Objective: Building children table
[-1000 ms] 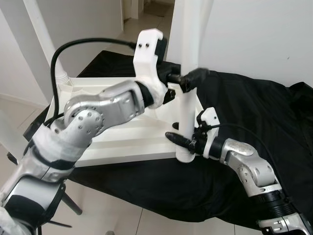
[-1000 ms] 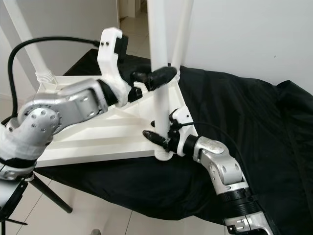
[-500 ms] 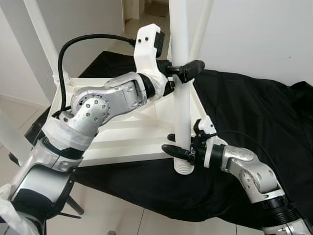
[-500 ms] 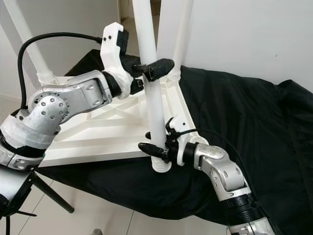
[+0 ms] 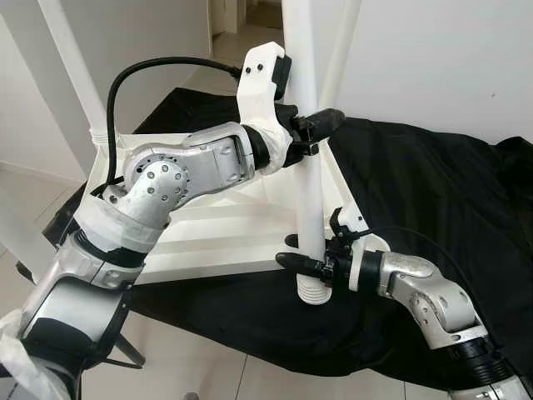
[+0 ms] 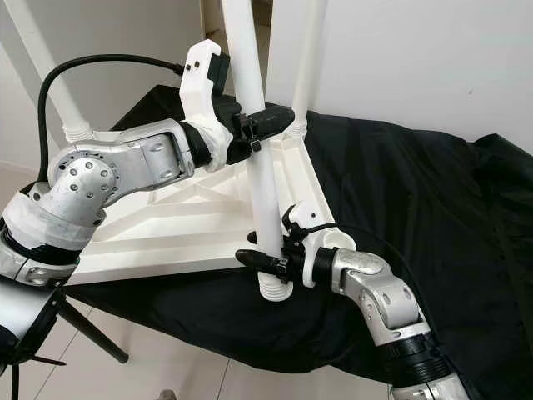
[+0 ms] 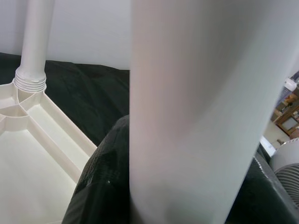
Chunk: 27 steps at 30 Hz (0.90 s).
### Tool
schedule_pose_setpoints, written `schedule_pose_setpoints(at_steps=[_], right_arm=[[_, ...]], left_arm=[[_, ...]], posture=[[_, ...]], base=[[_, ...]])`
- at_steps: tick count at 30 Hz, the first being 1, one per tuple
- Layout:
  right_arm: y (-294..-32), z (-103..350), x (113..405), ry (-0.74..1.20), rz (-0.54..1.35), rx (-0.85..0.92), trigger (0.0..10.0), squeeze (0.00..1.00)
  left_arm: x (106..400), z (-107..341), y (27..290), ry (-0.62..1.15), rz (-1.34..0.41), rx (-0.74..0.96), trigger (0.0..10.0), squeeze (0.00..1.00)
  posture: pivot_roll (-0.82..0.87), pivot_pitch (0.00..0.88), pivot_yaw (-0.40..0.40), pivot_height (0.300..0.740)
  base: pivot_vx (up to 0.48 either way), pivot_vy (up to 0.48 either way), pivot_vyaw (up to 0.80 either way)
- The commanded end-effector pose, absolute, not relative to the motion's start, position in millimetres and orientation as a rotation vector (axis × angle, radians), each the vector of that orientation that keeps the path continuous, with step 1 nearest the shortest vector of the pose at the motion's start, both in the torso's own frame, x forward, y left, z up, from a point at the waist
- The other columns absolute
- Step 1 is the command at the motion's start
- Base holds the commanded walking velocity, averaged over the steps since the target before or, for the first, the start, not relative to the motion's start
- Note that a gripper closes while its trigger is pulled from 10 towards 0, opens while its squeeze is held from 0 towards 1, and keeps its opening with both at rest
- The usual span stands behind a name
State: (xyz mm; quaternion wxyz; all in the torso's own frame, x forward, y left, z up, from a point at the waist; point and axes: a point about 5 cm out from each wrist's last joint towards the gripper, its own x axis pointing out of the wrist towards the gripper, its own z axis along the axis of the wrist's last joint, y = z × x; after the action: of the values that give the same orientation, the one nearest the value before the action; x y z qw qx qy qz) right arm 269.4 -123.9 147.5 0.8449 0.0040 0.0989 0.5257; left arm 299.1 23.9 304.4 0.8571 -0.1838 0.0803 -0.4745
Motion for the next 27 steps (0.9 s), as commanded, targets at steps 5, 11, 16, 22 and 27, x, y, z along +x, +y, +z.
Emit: schedule_pose_setpoints(at_steps=[5, 11, 16, 22, 27], right_arm=[[-134, 154, 272, 0.173, 1.08, 0.003, 10.0, 0.0], [-142, 163, 276, 0.139, 1.022, 0.05, 10.0, 1.0], [-148, 172, 278, 0.1, 0.982, 0.066, 10.0, 1.0], [-146, 185, 281, 0.034, 0.964, 0.049, 10.0, 0.0], [-138, 194, 286, -0.017, 0.941, 0.037, 10.0, 0.0]], left_arm=[[245, 335, 33, -0.144, -2.135, -0.415, 0.0, 0.0], [257, 339, 19, -0.095, -1.943, -0.291, 10.0, 0.0], [272, 348, 10, -0.041, -1.749, -0.268, 10.0, 0.0], [300, 355, 5, -0.024, -1.462, -0.185, 10.0, 0.0], [318, 357, 0, -0.054, -1.295, -0.168, 10.0, 0.0]], posture=[[-0.08, 0.0, -0.012, 0.74], [-0.07, 0.0, -0.01, 0.74], [-0.07, 0.0, -0.012, 0.74], [-0.07, 0.0, -0.009, 0.74], [-0.06, 0.0, -0.011, 0.74]], base=[[0.0, 0.0, 0.0], [0.0, 0.0, 0.0], [0.0, 0.0, 0.0], [0.0, 0.0, 0.0], [0.0, 0.0, 0.0]])
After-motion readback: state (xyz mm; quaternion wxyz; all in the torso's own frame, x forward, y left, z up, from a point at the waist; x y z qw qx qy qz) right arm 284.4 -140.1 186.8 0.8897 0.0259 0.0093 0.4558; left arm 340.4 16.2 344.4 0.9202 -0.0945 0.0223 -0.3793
